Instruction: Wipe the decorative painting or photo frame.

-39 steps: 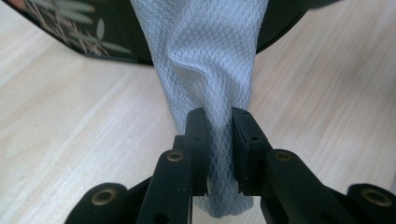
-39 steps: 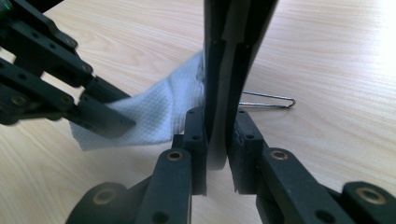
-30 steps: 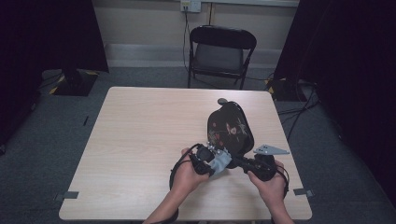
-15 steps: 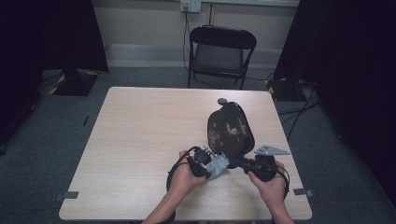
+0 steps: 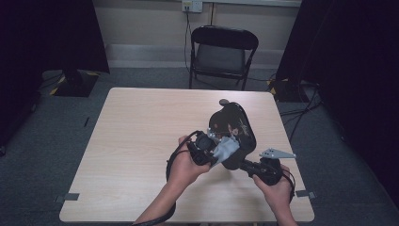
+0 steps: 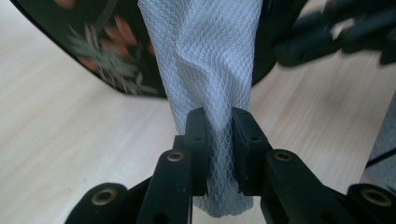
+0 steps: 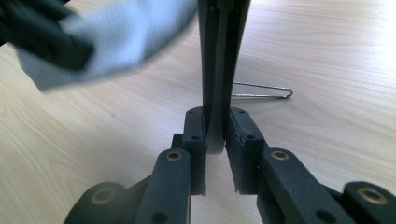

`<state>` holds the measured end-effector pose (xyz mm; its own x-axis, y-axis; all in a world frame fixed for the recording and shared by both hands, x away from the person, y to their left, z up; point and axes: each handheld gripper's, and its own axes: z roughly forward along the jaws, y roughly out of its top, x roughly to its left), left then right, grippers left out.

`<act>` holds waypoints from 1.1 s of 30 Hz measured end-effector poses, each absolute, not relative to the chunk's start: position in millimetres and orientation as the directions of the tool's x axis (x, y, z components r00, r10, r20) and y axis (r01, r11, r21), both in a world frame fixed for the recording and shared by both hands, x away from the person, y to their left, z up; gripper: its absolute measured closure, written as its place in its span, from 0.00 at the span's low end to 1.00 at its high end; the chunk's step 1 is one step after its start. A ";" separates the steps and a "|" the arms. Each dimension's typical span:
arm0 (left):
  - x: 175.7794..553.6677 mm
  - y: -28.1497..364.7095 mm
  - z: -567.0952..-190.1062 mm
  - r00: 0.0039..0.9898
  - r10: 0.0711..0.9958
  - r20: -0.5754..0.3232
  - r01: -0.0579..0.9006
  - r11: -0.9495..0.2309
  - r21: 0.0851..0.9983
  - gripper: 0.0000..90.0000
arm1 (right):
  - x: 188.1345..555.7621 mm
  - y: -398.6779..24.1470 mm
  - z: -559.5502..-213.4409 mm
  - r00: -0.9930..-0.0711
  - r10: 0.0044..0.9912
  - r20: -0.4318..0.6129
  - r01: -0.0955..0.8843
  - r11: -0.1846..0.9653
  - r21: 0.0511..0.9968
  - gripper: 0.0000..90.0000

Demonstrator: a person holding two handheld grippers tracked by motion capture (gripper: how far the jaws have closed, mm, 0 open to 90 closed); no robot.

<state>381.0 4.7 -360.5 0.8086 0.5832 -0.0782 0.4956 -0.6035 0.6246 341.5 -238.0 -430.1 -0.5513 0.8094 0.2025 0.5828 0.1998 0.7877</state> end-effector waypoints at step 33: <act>390.0 -3.1 -399.0 0.802 0.587 -0.110 0.535 -0.624 0.570 0.87 | 344.0 -230.1 -429.1 -0.560 0.808 0.185 0.576 0.218 0.788 0.88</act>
<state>390.0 -3.1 -399.0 0.8018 0.5872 -0.1105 0.5353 -0.6237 0.5696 344.0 -230.1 -429.1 -0.5598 0.8077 0.1852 0.5759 0.2185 0.7878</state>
